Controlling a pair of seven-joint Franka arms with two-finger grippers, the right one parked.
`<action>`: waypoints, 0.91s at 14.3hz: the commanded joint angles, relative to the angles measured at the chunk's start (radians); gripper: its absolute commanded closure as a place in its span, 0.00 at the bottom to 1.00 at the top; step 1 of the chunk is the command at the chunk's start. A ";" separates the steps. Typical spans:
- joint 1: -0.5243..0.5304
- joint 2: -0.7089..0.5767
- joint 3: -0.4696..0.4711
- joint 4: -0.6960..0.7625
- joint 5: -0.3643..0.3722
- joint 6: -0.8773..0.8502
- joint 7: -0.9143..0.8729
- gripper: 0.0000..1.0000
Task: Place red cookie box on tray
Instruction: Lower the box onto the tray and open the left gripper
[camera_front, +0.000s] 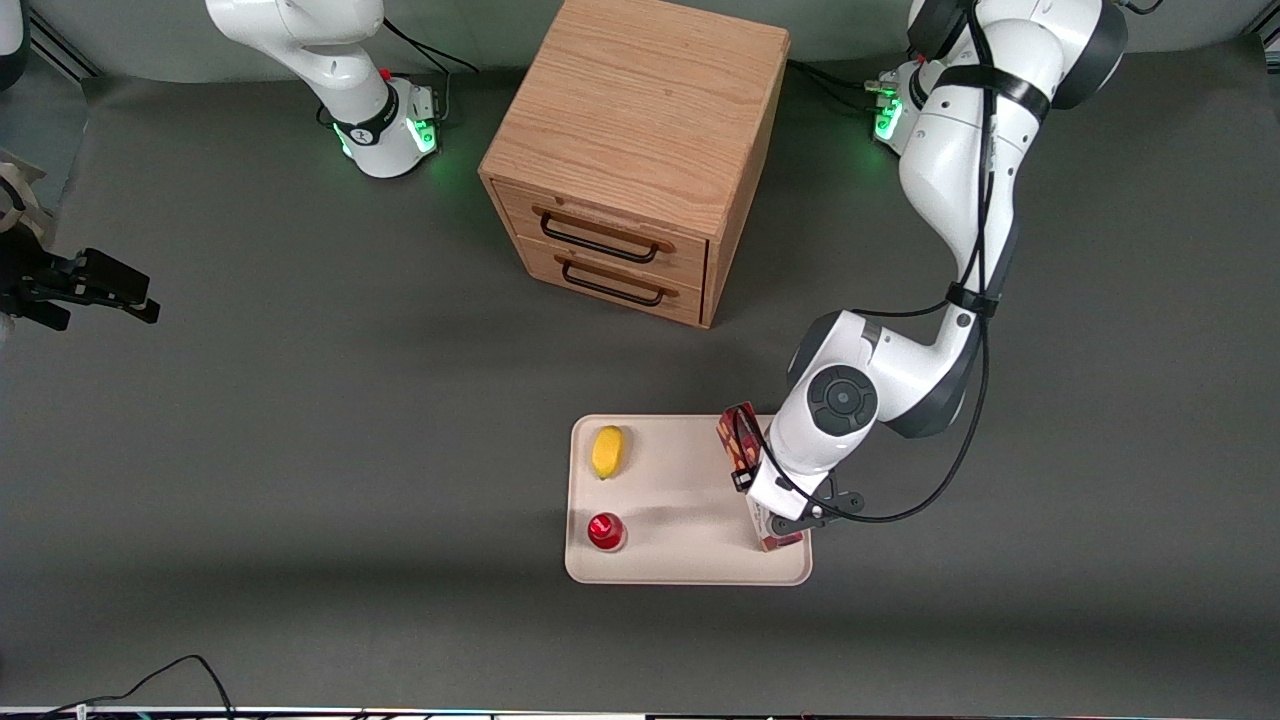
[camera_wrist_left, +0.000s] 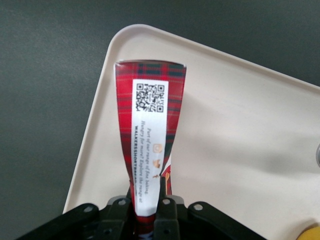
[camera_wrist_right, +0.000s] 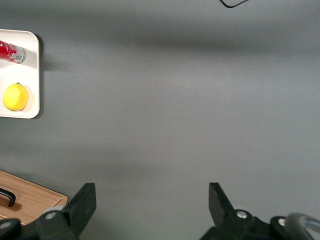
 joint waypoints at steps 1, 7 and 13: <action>0.003 -0.001 0.004 -0.013 0.014 0.021 0.009 1.00; 0.015 -0.004 0.007 -0.002 0.036 0.017 0.005 0.00; 0.018 -0.099 -0.002 0.096 0.016 -0.303 -0.003 0.00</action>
